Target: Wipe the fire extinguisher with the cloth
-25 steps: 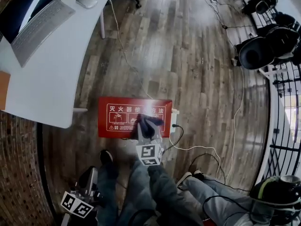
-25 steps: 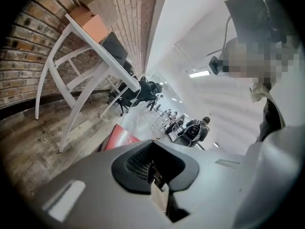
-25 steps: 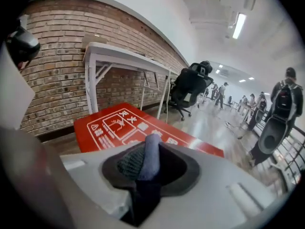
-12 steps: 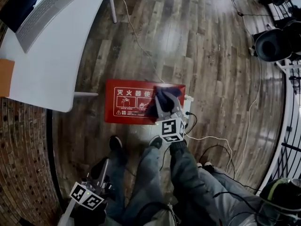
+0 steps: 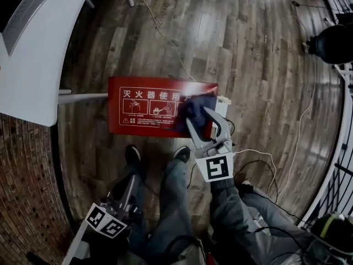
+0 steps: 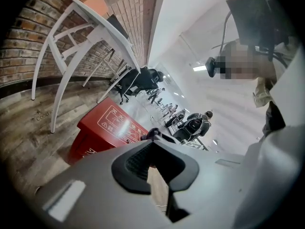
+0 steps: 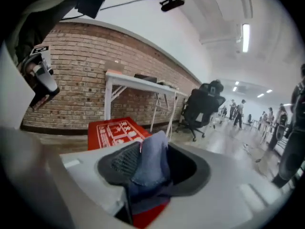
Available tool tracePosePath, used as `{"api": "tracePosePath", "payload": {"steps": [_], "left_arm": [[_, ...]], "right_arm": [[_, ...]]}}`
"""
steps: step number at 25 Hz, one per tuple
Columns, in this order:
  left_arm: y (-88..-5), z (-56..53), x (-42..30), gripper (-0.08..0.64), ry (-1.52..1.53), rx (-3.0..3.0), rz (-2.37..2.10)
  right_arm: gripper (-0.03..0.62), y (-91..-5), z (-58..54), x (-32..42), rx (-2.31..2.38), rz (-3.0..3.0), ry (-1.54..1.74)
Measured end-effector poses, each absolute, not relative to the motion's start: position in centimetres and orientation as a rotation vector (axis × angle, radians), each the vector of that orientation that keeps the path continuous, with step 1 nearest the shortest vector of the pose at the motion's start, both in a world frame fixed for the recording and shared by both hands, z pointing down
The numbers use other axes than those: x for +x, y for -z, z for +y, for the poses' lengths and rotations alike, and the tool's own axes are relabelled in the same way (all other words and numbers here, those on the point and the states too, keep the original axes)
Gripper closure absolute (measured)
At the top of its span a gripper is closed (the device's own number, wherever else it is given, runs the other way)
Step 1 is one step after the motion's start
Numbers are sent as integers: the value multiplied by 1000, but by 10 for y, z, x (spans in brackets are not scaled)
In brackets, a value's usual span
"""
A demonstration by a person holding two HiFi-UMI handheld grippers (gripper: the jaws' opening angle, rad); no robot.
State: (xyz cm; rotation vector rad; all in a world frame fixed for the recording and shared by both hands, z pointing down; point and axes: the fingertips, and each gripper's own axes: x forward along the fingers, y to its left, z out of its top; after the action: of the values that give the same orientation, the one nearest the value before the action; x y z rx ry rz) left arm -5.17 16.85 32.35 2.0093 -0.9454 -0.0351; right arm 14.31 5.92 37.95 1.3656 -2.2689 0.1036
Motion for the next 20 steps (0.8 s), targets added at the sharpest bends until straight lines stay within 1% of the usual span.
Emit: {"api": "tracePosePath", "payload": {"steps": [2, 3, 6, 8, 9, 11, 14, 16, 18, 20], "left_arm": [[-324, 169, -40, 563, 28, 2010, -937], [-324, 170, -34, 563, 25, 2012, -933], [-323, 168, -23, 563, 18, 2016, -937], [-321, 166, -22, 563, 16, 2018, -958], [-320, 164, -22, 563, 17, 2018, -971], [-318, 161, -25, 563, 20, 2015, -1007], [-318, 158, -32, 563, 24, 2001, -1073], [-320, 158, -35, 563, 20, 1988, -1106], [-322, 159, -37, 563, 22, 1973, -1128], [-321, 158, -36, 563, 36, 1965, -1141]], "right_arm": [[370, -405, 69, 147, 1275, -2198, -149], [360, -414, 74, 150, 1259, -2165, -158], [360, -425, 82, 150, 1262, -2087, -158], [406, -428, 82, 136, 1217, -2066, -154], [421, -430, 80, 124, 1176, -2073, -148], [431, -433, 75, 83, 1049, -2133, -106], [437, -437, 71, 2, 816, -2265, -7], [437, -438, 70, -38, 704, -2321, 31], [437, -438, 70, -56, 646, -2346, 54], [437, -438, 71, -49, 635, -2348, 70]]}}
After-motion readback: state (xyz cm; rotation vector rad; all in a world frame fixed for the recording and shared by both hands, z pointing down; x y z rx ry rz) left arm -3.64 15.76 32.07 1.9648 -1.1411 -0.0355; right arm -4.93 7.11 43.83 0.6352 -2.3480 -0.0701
